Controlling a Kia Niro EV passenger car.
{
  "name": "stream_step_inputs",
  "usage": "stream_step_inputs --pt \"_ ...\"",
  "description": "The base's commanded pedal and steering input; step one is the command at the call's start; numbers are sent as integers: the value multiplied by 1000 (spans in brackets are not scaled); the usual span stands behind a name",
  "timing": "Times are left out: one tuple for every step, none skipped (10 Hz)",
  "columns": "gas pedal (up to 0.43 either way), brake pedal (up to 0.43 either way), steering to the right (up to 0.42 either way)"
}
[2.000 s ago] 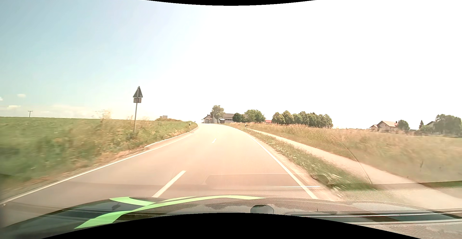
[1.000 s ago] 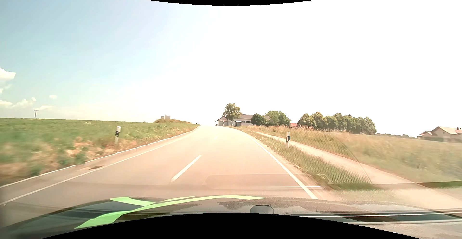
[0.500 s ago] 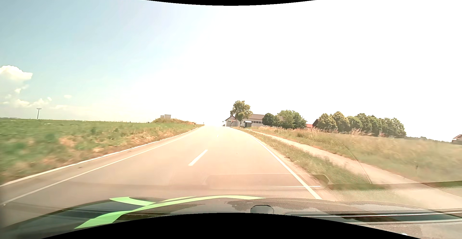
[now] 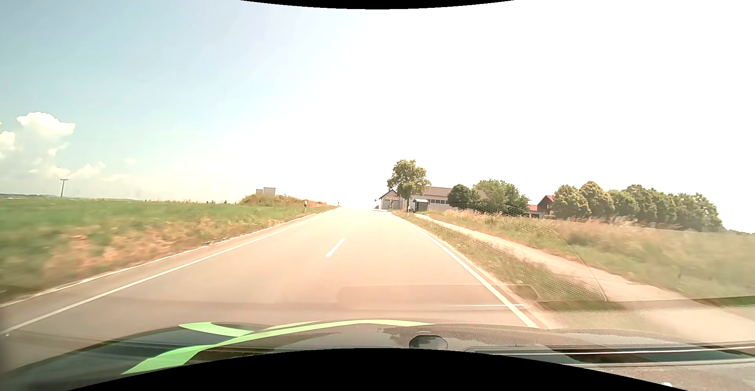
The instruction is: Follow the waypoints while adhering to traffic rules and regulations
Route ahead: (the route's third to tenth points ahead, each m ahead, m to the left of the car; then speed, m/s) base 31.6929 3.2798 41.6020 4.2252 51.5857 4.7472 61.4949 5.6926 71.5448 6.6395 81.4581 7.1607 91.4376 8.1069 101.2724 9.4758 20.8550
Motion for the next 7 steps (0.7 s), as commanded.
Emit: stream_step_inputs --pt "319 0 -20" --pt "331 0 -19" --pt "339 0 -19" --pt "339 0 -19" --pt "339 0 -19" --pt "339 0 -19" --pt "299 0 -19"
